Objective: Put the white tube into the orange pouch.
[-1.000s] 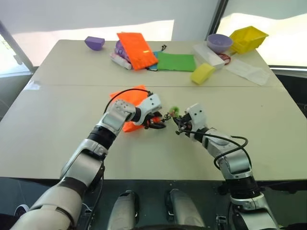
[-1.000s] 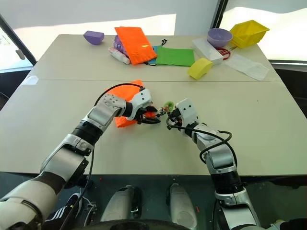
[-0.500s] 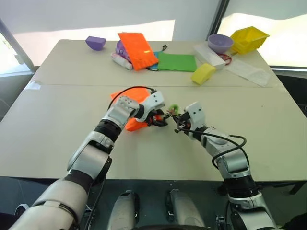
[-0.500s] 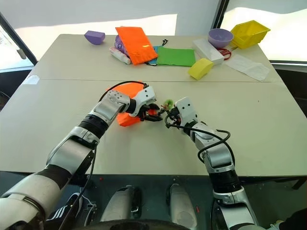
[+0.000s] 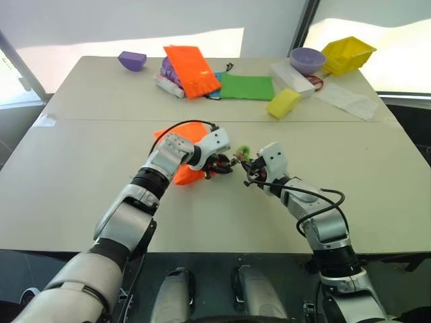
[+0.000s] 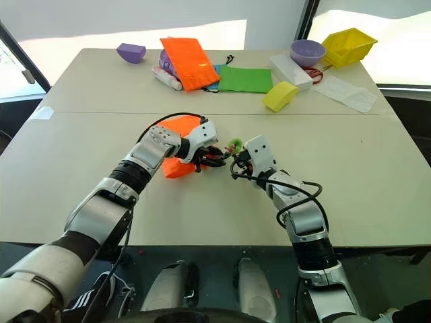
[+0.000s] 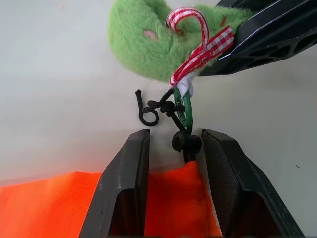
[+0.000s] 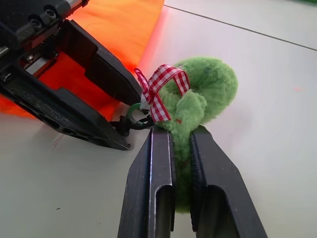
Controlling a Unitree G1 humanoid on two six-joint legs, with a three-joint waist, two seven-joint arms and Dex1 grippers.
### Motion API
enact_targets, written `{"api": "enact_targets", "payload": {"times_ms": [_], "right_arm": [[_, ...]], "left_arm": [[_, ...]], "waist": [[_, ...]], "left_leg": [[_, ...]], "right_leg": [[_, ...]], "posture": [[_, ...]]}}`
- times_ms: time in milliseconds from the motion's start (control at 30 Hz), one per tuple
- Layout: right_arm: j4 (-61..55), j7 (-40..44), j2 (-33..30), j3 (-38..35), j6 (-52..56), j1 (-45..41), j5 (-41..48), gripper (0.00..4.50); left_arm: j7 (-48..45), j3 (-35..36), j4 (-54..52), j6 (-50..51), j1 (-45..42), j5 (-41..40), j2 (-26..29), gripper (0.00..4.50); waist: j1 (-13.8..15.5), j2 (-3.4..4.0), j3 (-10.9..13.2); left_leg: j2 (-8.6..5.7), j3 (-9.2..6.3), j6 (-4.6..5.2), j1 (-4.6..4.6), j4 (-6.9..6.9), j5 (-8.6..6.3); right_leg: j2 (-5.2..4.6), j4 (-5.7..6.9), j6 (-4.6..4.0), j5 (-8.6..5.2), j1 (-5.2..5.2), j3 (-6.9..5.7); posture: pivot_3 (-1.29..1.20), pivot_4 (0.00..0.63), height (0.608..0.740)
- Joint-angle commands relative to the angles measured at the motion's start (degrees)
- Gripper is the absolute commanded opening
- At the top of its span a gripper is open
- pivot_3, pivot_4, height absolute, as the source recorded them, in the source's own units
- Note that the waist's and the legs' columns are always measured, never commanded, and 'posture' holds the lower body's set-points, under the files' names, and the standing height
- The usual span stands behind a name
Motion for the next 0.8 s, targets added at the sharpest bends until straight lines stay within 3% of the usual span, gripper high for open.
{"api": "enact_targets", "payload": {"times_ms": [33,400,500,800], "right_arm": [[-0.8,0.0,0.3,-0.2,-1.0,-1.5,-0.1,0.0],[-0.5,0.1,0.5,0.0,-1.1,-1.8,-0.6,0.0],[-0.4,0.2,0.5,0.0,-1.0,-1.9,-0.6,0.0],[-0.4,0.4,0.8,-0.1,-0.8,-2.1,-0.4,0.0]], "left_arm": [[-1.0,-1.3,0.3,-0.8,0.2,2.1,0.5,1.79],[0.7,-0.4,1.1,-2.8,0.2,2.8,0.6,1.79],[-2.1,-0.6,-0.8,-2.4,0.7,1.9,0.7,0.92],[-3.1,-0.1,-3.4,-0.7,1.8,1.5,1.0,0.92]], "waist": [[0.0,0.0,0.0],[-0.1,0.0,0.0],[-0.1,0.0,0.0],[0.0,0.0,0.0]], "left_leg": [[0.0,0.0,0.0,0.0,0.0,0.0],[0.0,0.0,0.0,0.05,0.0,0.0],[0.0,-0.01,0.0,0.07,0.01,0.0],[0.0,-0.01,0.0,0.07,0.03,0.0]], "right_leg": [[0.0,0.01,0.0,0.0,0.0,0.0],[0.0,0.13,0.0,0.0,0.0,0.0],[0.0,0.18,0.0,0.0,0.0,0.0],[0.0,0.28,0.01,-0.01,-0.02,0.0]], "posture": [[0.0,0.15,0.74],[0.0,0.15,0.74],[0.0,0.15,0.74],[0.0,0.15,0.74]]}}
